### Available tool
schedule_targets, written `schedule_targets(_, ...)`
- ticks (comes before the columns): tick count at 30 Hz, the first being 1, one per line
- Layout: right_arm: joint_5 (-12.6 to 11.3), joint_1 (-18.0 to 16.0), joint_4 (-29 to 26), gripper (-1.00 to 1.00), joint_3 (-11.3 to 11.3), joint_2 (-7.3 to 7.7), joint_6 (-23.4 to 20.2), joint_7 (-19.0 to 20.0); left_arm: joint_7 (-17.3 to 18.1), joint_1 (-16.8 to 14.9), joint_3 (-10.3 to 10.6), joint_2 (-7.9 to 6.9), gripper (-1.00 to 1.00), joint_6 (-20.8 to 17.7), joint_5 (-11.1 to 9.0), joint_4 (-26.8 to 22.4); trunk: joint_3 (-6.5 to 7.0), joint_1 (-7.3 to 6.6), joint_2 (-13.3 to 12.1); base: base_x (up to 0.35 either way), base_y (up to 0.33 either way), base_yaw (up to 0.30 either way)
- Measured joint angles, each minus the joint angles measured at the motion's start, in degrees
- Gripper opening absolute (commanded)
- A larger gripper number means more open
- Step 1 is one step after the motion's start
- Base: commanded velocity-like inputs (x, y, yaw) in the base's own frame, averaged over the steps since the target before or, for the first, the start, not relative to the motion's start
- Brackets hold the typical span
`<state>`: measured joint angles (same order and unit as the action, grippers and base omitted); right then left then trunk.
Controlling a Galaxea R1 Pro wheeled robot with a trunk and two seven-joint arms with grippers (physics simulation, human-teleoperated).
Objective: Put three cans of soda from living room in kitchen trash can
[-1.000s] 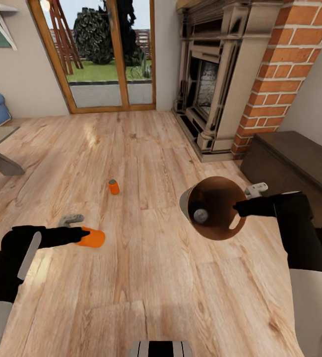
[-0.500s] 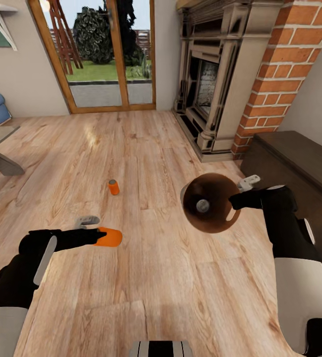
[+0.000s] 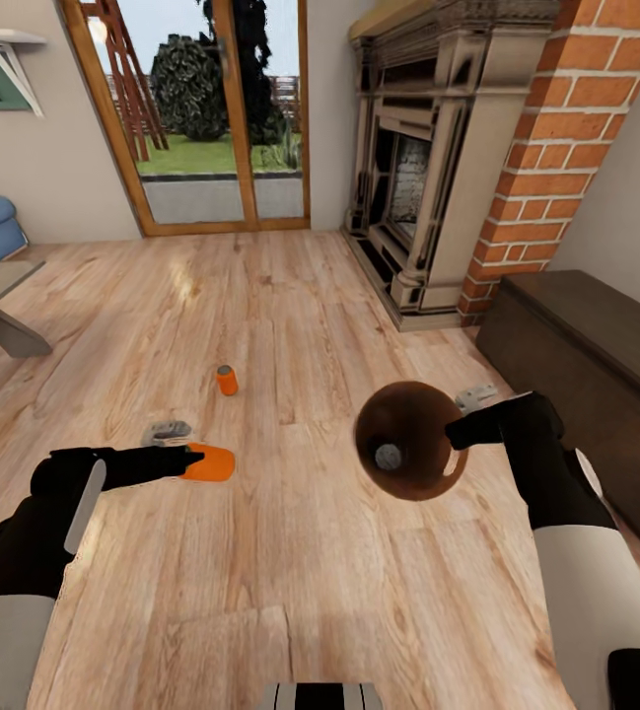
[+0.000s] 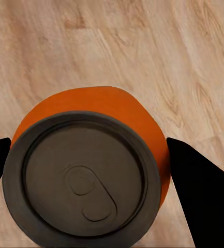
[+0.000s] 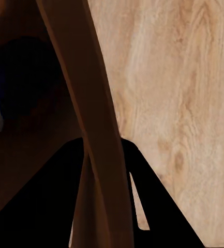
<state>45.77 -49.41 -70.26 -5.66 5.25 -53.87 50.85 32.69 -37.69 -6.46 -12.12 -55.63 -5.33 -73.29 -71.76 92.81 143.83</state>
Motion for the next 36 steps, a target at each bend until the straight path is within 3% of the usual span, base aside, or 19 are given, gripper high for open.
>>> schedule_targets(6, 2.2, 2.0, 0.8, -1.00, 2.0, 2.03, -1.7, 2.2, -2.0, -1.9, -0.4, -1.99, -1.00, -1.8, -1.7, 0.2, 1.33, -0.15, -0.1, 0.000, 0.000, 0.000)
schedule_targets(7, -2.0, 1.9, 0.8, -1.00, 7.9, 5.85, -4.8, 3.1, -7.2, -2.4, -0.4, -5.60, -1.00, -4.4, -5.6, 0.2, 1.56, -0.19, -0.1, 0.000, 0.000, 0.000)
schedule_targets(8, 0.0, 2.0, 1.2, -1.00, 12.4, 5.94, -6.1, 5.1, -7.7, -2.5, -0.4, -7.71, -1.00, -4.0, -2.4, 0.3, 1.78, -0.21, -0.1, 0.000, 0.000, 0.000)
schedule_targets(9, -3.1, 1.8, 4.6, -1.00, 12.6, 5.84, -5.7, 5.2, -7.6, -2.7, -0.4, -7.70, -1.00, -4.4, -5.1, 0.2, 2.00, -0.23, -0.1, 0.000, 0.000, 0.000)
schedule_targets(11, -11.4, 1.5, 9.8, -1.00, 12.8, 5.86, -6.1, 5.4, -7.7, -2.9, -0.4, -7.89, -1.00, -4.4, -4.6, 0.3, 2.44, -0.28, -0.1, 0.000, 0.000, 0.000)
schedule_targets(12, -12.8, 1.3, 10.3, -1.00, 12.8, 5.86, -6.1, 5.5, -7.7, -3.2, -0.3, -7.98, -1.00, -4.4, -4.8, 0.3, 2.66, -0.31, -0.2, 0.000, 0.000, 0.000)
schedule_targets(15, -8.0, 0.3, 4.2, -1.00, 12.8, 5.94, -4.7, 4.6, -7.2, -4.1, -0.3, -8.17, -1.00, -4.4, -4.9, 0.5, 3.34, -0.40, -0.2, 0.000, 0.000, 0.000)
schedule_targets(17, -8.7, -0.6, 5.7, -1.00, 12.8, 5.93, -5.5, 6.6, -5.6, -4.5, -0.3, -8.35, -1.00, -4.4, -4.9, 1.5, 3.77, -0.43, -0.2, 0.000, 0.000, 0.000)
schedule_targets(19, -11.0, -1.7, 7.2, -1.00, 12.8, 5.90, -6.1, 8.9, -2.7, -5.3, -0.3, -8.54, -1.00, -4.4, -4.9, 3.6, 4.22, -0.49, -0.3, 0.000, 0.000, 0.000)
schedule_targets(22, -9.5, -3.2, 9.4, -1.00, 12.8, 5.93, -5.7, 10.7, 3.1, -7.7, 0.5, -9.20, -1.00, -4.4, -5.0, 7.6, 4.88, -0.57, -0.3, 0.000, 0.000, 0.000)
schedule_targets(24, -9.0, -4.2, 11.4, -1.00, 12.8, 5.92, -5.4, 11.3, 8.5, -9.0, 3.0, -9.71, -1.00, -4.4, -5.1, 9.2, 5.32, -0.62, -0.3, 0.000, 0.000, 0.000)
schedule_targets(28, -9.9, -6.2, 15.5, -1.00, 12.9, 5.61, -5.9, 11.8, 15.4, -9.8, 6.7, -10.46, -1.00, -4.4, -4.9, 9.5, 6.21, -0.72, -0.4, 0.000, 0.000, 0.000)
schedule_targets(36, -9.2, -9.9, 25.2, -1.00, 13.0, 4.06, -5.6, 11.9, 22.6, -10.0, 8.0, -12.53, -1.00, -4.4, -4.6, 6.1, 7.98, -0.93, -0.5, 0.000, 0.000, 0.000)
